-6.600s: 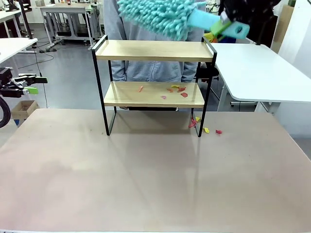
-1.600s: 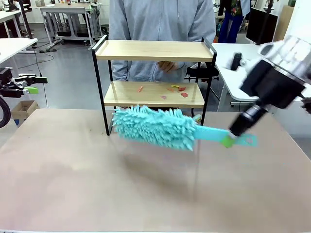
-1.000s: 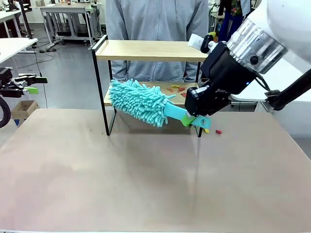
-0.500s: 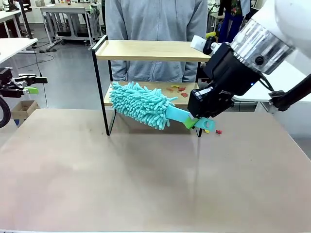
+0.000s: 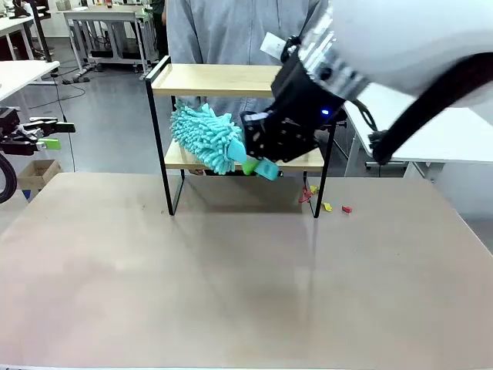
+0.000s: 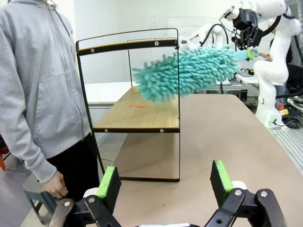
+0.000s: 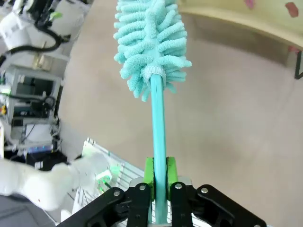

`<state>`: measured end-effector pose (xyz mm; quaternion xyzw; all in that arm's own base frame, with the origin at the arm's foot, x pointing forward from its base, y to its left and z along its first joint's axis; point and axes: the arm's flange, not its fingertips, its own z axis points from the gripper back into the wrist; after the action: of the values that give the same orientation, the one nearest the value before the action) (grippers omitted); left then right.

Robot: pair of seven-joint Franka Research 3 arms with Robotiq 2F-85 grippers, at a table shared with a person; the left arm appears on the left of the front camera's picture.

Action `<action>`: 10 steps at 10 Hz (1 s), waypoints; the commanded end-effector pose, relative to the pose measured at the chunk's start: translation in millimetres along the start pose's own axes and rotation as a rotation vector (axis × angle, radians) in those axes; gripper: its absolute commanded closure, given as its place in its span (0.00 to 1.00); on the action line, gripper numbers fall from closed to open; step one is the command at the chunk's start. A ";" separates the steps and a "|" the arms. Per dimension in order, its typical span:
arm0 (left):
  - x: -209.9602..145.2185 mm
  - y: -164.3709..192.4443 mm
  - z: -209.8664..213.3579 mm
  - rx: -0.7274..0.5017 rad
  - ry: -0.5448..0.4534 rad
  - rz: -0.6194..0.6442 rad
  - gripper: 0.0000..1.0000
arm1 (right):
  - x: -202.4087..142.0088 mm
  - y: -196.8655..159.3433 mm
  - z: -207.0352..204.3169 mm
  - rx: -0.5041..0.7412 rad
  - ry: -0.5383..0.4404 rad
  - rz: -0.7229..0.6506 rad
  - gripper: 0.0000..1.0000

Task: Clean the shelf.
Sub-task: Clean the specific section of the Shelf indicated by the human with the Duster.

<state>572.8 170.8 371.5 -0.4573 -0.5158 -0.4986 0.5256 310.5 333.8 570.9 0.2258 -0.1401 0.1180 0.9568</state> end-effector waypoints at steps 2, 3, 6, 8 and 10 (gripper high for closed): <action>3.3 -1.3 0.4 0.001 -0.001 -0.007 0.00 | 42.3 37.4 -35.2 -0.157 -0.042 -0.135 0.87; 3.3 -1.3 0.4 0.001 -0.001 -0.007 0.00 | 51.0 44.6 -45.2 -0.184 -0.062 -0.153 0.87; 3.3 -1.3 0.4 0.001 -0.001 -0.007 0.00 | 23.2 16.0 -23.2 -0.083 -0.027 -0.083 0.87; 3.3 -1.3 0.4 0.001 -0.001 -0.007 0.00 | 33.3 25.6 -33.0 -0.112 -0.028 -0.109 0.87; 3.3 -1.3 0.4 0.001 -0.001 -0.007 0.00 | 51.6 74.9 -56.7 -0.147 -0.129 -0.154 0.87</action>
<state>572.9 170.9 371.4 -0.4573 -0.5157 -0.4986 0.5256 337.5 398.8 564.6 0.1783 -0.1617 0.0466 0.9695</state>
